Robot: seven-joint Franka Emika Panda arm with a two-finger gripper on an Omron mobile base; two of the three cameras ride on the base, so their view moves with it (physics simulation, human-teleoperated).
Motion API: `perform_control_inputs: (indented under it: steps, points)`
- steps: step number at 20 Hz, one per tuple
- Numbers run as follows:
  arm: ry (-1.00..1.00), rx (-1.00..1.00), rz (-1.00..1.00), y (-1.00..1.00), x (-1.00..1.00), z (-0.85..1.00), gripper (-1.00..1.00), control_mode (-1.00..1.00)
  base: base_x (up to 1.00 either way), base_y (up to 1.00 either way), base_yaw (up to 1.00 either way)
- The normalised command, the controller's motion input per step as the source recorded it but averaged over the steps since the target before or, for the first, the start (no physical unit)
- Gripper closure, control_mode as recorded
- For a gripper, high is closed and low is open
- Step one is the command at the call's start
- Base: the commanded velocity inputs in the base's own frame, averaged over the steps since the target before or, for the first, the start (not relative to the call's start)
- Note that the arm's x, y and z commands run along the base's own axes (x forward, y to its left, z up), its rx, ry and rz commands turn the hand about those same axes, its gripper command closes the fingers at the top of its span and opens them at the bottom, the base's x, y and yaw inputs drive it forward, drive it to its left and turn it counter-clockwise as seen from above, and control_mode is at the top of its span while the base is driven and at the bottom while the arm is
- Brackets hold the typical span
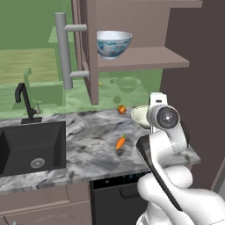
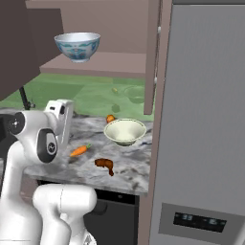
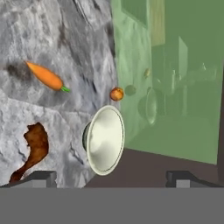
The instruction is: Pick both bowls and place them on the counter. Then place the chicken drumstick in one bowl and place the carrot in the other bowl.
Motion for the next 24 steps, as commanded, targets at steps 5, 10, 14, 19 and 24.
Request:
perform_control_inputs:
  steps: [5,10,14,19,24]
  points:
    - [-0.02,0.00,0.13,0.20,-0.20,0.64,-1.00,-1.00,0.00,0.00,0.00]
    - [0.00,0.00,0.11,0.28,-0.10,0.77,-1.00,-1.00,0.00,0.00,0.00]
    - [0.00,0.00,0.05,0.20,-0.10,0.78,-1.00,-1.00,0.00,0.00,0.00]
    - [0.00,0.00,0.00,0.04,-0.01,0.71,-1.00,-1.00,0.00,0.00,0.00]
    - [0.01,0.01,0.00,0.00,0.00,0.31,-1.00,-1.00,0.00,0.00,0.00]
